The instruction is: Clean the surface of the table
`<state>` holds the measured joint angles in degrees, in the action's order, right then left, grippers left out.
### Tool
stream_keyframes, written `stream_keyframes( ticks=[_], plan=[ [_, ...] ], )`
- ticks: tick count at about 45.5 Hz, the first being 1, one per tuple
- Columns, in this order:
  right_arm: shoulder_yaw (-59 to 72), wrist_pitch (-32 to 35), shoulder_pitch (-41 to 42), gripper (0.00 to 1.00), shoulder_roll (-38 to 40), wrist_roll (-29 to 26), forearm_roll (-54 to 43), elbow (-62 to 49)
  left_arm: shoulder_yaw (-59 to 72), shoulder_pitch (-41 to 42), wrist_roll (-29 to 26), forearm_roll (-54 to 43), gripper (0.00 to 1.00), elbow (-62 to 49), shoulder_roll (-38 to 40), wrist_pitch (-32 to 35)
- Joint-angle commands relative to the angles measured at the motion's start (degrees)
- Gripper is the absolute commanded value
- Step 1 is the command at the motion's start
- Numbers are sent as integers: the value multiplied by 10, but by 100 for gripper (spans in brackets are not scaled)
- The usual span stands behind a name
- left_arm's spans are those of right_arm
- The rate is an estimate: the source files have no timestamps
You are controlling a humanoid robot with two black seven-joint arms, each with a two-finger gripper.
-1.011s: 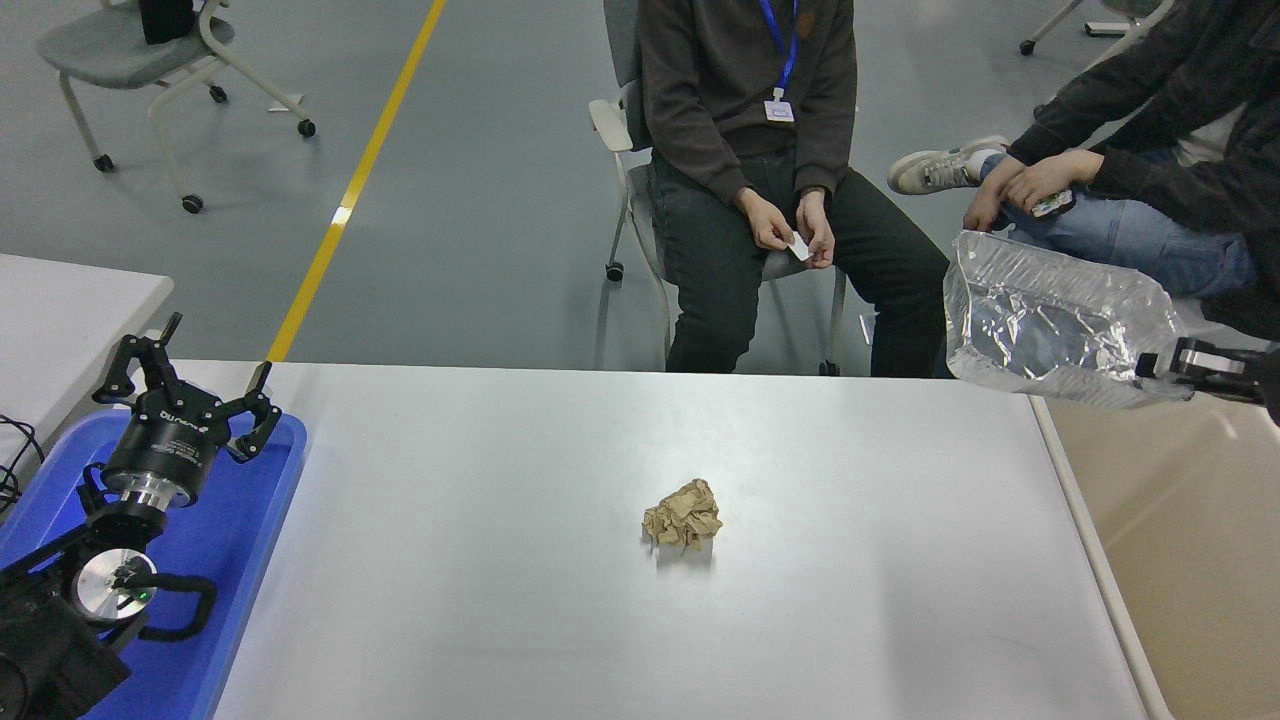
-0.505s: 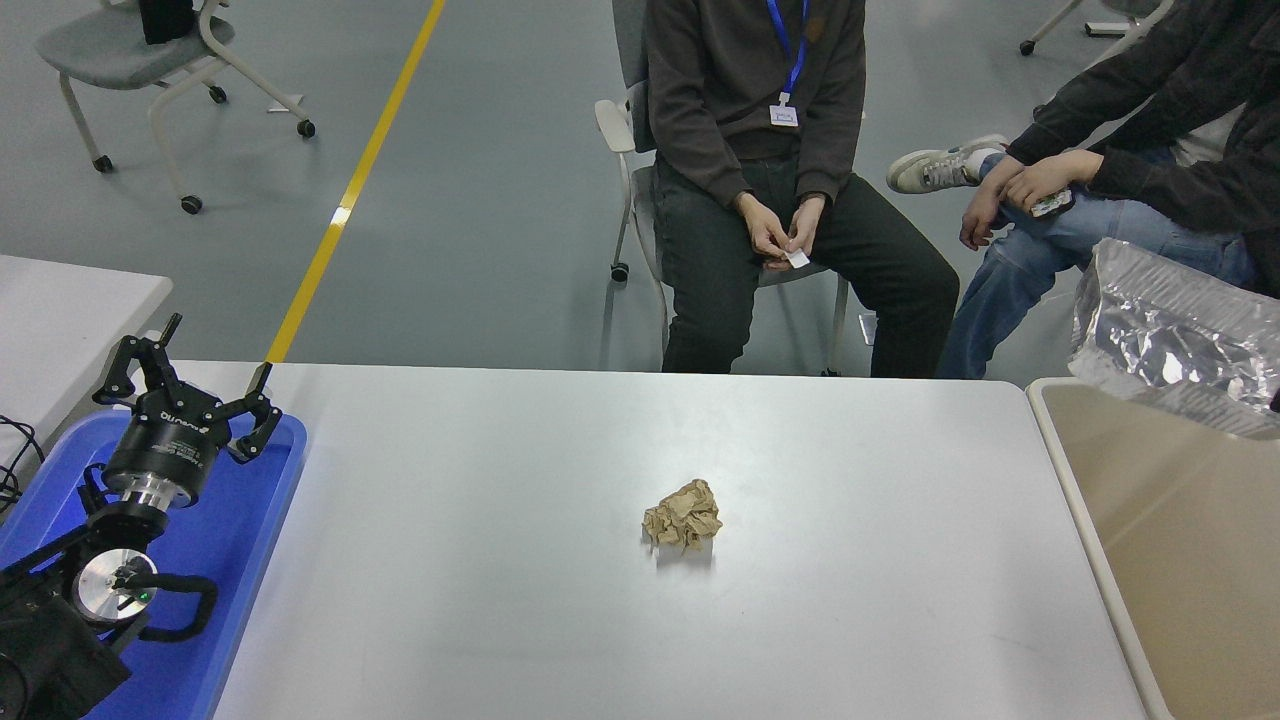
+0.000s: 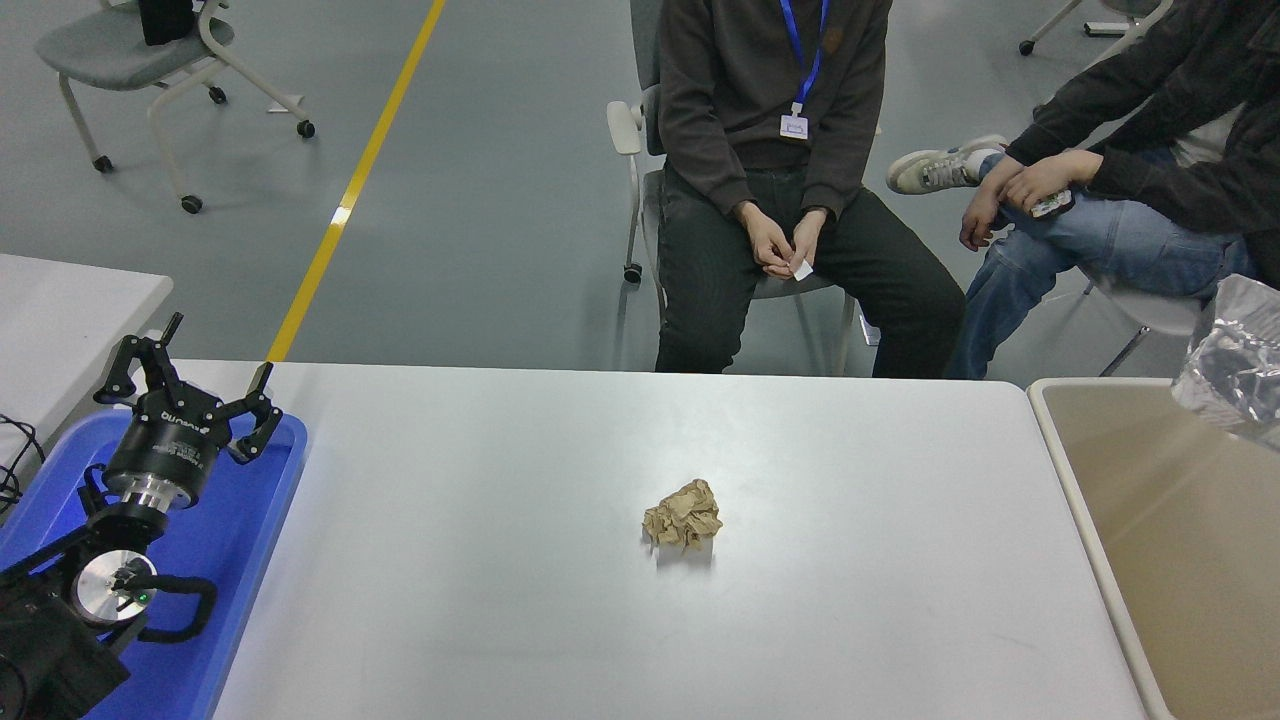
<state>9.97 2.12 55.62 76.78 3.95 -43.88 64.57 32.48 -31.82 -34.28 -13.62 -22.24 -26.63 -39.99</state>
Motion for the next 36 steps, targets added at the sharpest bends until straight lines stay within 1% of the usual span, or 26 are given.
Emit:
stream_keyframes(
  ticks=[1,13,17,36],
  plan=[
    [-5,-22,-62,0,-65,-1,35,-95,0,-1,0,0,100,0,0,0],
    [-5,-48,-123,0,-148,-6,97,-194,0,-1,0,0,100,0,0,0],
    [1,-47,-147,0,-204,-7,122,-265,0,-1,0,1,100,0,0,0],
    [3,-34,-215,0,-352,-6,138,-487,0,-1,0,0,100,0,0,0]
  ],
)
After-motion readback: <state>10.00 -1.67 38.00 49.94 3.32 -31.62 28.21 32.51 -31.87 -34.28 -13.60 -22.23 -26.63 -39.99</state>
